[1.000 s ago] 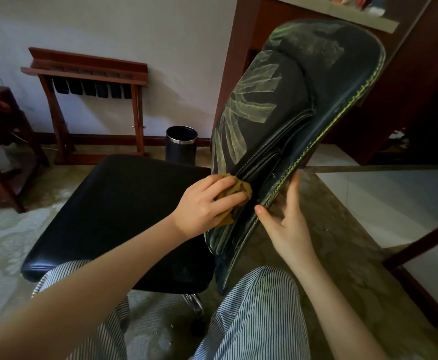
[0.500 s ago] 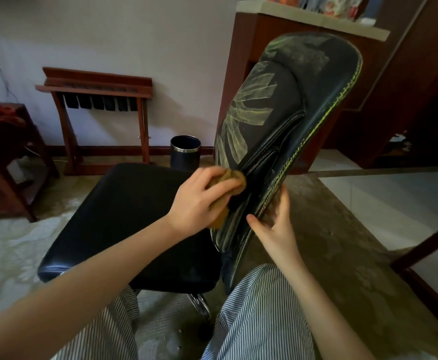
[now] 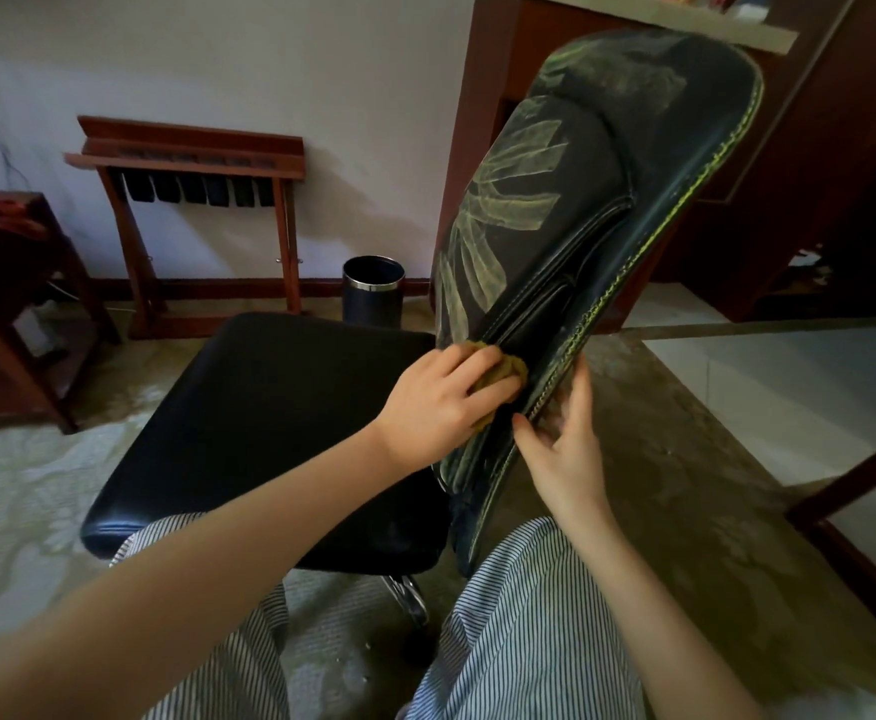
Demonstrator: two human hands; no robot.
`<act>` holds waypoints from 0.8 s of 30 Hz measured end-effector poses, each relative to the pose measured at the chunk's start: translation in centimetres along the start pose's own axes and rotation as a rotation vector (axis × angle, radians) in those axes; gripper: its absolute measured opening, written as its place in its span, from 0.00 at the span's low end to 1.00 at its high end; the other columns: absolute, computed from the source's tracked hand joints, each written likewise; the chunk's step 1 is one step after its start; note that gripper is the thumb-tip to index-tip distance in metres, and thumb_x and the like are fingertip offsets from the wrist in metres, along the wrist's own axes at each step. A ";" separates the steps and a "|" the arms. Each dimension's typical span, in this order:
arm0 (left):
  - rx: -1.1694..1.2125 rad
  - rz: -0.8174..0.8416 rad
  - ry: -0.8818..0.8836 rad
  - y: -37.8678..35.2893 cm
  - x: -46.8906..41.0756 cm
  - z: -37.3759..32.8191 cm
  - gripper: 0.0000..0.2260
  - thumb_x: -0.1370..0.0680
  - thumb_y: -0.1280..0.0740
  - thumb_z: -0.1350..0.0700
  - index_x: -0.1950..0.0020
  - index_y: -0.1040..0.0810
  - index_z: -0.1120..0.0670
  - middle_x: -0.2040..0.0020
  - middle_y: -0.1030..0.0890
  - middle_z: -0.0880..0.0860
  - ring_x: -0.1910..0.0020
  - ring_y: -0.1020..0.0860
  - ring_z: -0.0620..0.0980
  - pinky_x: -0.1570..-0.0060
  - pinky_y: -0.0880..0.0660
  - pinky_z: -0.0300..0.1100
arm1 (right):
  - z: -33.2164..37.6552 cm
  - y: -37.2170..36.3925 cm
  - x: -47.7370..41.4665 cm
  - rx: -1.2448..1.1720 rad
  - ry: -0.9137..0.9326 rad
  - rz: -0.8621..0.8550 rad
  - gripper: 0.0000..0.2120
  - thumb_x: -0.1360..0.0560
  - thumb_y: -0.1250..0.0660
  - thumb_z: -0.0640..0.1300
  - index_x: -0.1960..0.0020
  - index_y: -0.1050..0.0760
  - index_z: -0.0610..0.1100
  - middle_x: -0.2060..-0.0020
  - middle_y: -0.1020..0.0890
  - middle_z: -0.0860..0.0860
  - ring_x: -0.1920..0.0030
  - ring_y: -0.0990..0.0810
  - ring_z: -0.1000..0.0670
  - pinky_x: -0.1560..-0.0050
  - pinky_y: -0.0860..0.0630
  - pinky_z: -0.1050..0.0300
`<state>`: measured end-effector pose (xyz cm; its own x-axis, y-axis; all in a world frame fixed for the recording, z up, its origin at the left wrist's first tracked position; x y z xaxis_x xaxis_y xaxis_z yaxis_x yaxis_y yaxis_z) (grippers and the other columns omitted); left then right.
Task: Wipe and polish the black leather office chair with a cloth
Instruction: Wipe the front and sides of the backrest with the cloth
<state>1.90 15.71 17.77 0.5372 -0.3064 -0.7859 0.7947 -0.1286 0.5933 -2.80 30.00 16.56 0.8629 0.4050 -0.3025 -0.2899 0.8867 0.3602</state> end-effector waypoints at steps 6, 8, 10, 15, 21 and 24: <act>-0.111 0.093 -0.029 -1.8 4.7 -1.6 0.12 0.24 0.37 0.59 0.40 0.25 0.53 0.44 0.28 0.55 0.49 0.27 0.54 0.58 0.26 0.45 | 0.2 0.0 0.1 0.021 -0.015 -0.005 0.39 0.25 0.33 0.39 0.26 0.54 0.60 0.39 0.31 0.59 0.40 0.29 0.58 0.41 0.28 0.60; -0.089 0.142 -0.023 -2.0 5.4 -1.7 0.15 0.27 0.31 0.59 0.41 0.23 0.53 0.46 0.26 0.55 0.51 0.26 0.54 0.59 0.26 0.44 | 0.3 0.0 0.2 0.022 -0.027 -0.008 0.39 0.25 0.33 0.39 0.25 0.54 0.58 0.39 0.31 0.58 0.39 0.30 0.58 0.41 0.28 0.60; -0.032 0.159 -0.012 -1.6 5.7 -1.4 0.19 0.30 0.27 0.57 0.41 0.25 0.52 0.46 0.28 0.54 0.51 0.26 0.53 0.60 0.24 0.44 | 0.3 0.0 0.4 0.022 -0.032 -0.014 0.39 0.25 0.33 0.39 0.25 0.53 0.57 0.39 0.31 0.57 0.38 0.30 0.58 0.40 0.29 0.60; 0.076 -0.077 0.146 2.3 3.2 0.1 0.13 0.23 0.37 0.55 0.39 0.29 0.52 0.43 0.31 0.55 0.48 0.28 0.53 0.52 0.28 0.43 | 0.7 -0.1 0.7 0.010 -0.021 -0.015 0.39 0.25 0.33 0.40 0.25 0.52 0.58 0.38 0.30 0.58 0.36 0.28 0.55 0.37 0.28 0.54; 0.090 -0.125 0.078 2.4 0.5 1.6 0.12 0.22 0.37 0.56 0.39 0.29 0.51 0.42 0.29 0.55 0.46 0.28 0.54 0.49 0.28 0.44 | 1.0 -0.8 1.8 0.001 0.007 -0.055 0.39 0.26 0.32 0.40 0.30 0.52 0.67 0.39 0.29 0.60 0.38 0.26 0.55 0.39 0.25 0.49; 0.185 -0.167 0.127 1.2 1.6 1.6 0.12 0.23 0.36 0.58 0.40 0.29 0.52 0.42 0.30 0.55 0.46 0.28 0.54 0.48 0.28 0.44 | 1.6 -1.2 2.2 0.057 0.038 -0.089 0.40 0.26 0.32 0.40 0.33 0.53 0.70 0.39 0.30 0.61 0.39 0.25 0.56 0.38 0.26 0.48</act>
<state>3.29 13.57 17.47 0.4439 -0.1471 -0.8839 0.8163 -0.3405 0.4666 0.10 29.50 16.84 0.8677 0.3341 -0.3680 -0.1877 0.9058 0.3798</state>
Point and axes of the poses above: each hand's wrist, its own x-axis away from the middle knuckle, its own y-axis out of the back of the hand, z = x × y, the point moved 3 cm from there along -x, towards the middle knuckle
